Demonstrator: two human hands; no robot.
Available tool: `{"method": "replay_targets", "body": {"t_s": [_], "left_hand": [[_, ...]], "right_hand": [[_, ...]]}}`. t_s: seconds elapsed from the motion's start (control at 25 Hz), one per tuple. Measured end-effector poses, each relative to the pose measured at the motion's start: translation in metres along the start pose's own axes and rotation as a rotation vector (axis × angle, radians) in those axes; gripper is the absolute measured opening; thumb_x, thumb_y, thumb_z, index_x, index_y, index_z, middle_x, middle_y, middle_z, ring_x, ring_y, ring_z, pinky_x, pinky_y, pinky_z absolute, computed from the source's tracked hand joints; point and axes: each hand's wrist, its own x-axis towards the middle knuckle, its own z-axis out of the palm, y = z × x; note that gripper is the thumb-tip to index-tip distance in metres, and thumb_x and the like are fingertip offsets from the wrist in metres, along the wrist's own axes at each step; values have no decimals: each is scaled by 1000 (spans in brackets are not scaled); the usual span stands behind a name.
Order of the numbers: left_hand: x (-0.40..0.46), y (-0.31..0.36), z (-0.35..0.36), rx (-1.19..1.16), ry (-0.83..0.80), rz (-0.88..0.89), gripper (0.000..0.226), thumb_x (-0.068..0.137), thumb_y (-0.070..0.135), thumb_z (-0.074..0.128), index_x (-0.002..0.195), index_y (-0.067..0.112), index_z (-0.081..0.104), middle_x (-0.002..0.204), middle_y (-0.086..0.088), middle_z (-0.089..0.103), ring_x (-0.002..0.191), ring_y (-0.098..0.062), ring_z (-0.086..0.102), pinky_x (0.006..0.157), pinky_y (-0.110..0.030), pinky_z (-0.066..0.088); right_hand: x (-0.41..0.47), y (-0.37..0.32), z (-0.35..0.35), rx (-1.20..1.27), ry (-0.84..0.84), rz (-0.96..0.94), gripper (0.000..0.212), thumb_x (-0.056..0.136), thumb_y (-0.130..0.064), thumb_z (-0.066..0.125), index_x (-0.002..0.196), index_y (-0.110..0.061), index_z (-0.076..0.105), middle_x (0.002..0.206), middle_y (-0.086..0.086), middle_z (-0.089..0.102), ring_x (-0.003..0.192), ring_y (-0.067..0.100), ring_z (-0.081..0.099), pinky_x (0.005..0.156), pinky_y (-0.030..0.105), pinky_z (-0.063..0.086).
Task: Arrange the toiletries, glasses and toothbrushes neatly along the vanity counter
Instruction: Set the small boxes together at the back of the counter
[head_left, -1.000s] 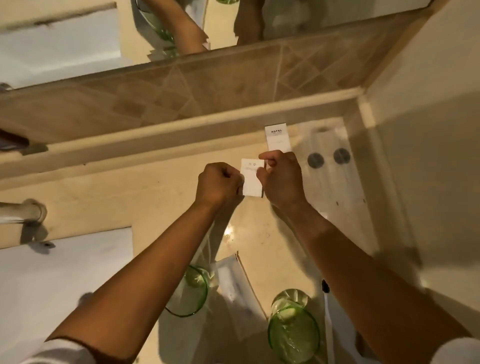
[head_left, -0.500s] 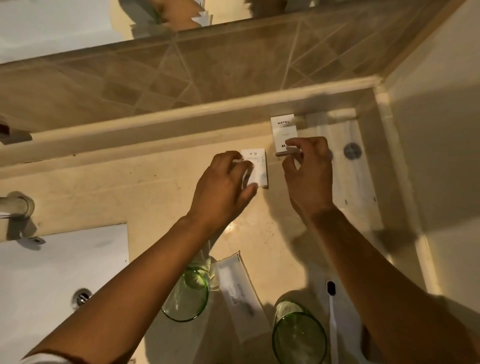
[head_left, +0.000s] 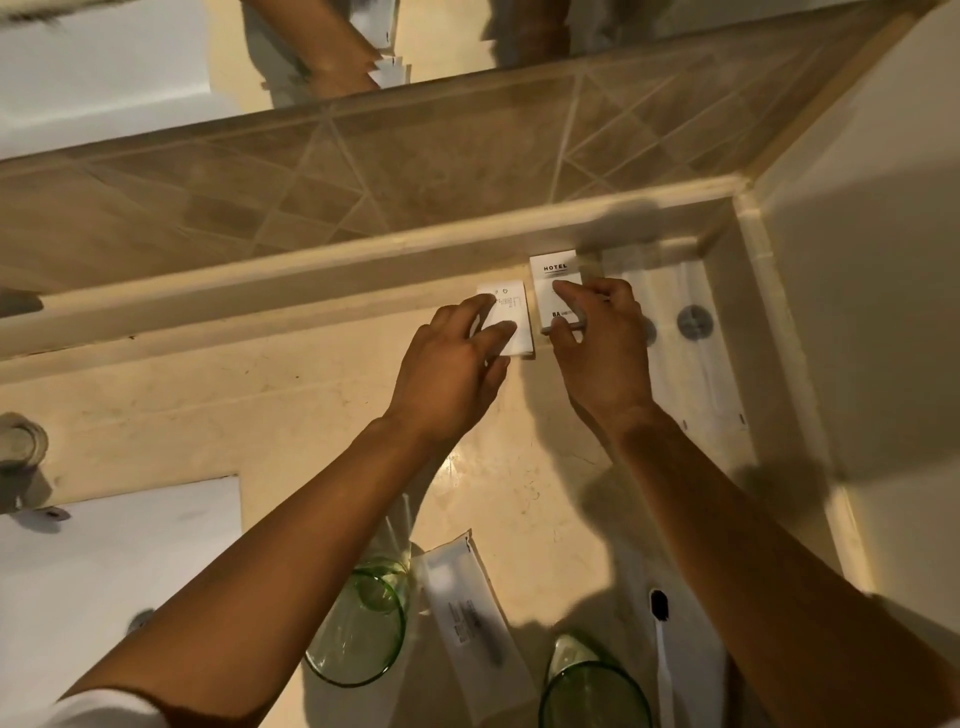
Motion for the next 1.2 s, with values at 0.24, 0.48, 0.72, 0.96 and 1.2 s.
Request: {"method": "replay_targets", "body": {"t_s": [0.24, 0.48, 0.72, 0.96, 1.2], "left_hand": [[20, 0, 4, 30, 20, 6, 37, 93, 30, 66, 129, 23, 68, 145, -9, 55, 123, -31, 53, 97, -44, 50], [25, 0, 6, 0, 31, 3, 36, 91, 29, 68, 127, 22, 69, 143, -9, 56, 126, -31, 53, 99, -45, 49], [23, 1, 6, -40, 18, 12, 39, 91, 25, 70, 130, 16, 68, 144, -15, 55, 132, -33, 50, 105, -44, 49], [10, 13, -16, 32, -40, 58, 71, 89, 39, 69, 150, 18, 40, 159, -13, 30, 141, -32, 35, 113, -43, 38], [-15, 31, -39, 117, -99, -29, 72, 92, 42, 55, 154, 14, 34, 160, -22, 27, 145, -41, 28, 115, -52, 32]], "right_hand": [[4, 3, -5, -9, -17, 18, 40, 98, -22, 64, 137, -30, 60, 144, -5, 46, 126, 15, 53, 100, 17, 42], [4, 4, -4, -41, -7, 13, 40, 97, -25, 65, 136, -31, 60, 144, -4, 48, 126, 15, 53, 95, 15, 38], [3, 0, -6, -51, -15, 23, 41, 97, -26, 64, 138, -31, 58, 146, -2, 47, 128, 16, 52, 97, 17, 39], [-21, 4, -26, 71, -3, 31, 52, 93, -22, 68, 139, -34, 49, 144, -4, 39, 129, 17, 52, 107, 35, 51], [-99, 22, -62, 181, 40, 118, 46, 93, -21, 66, 135, -35, 53, 141, -9, 40, 125, 12, 55, 104, 36, 52]]}}
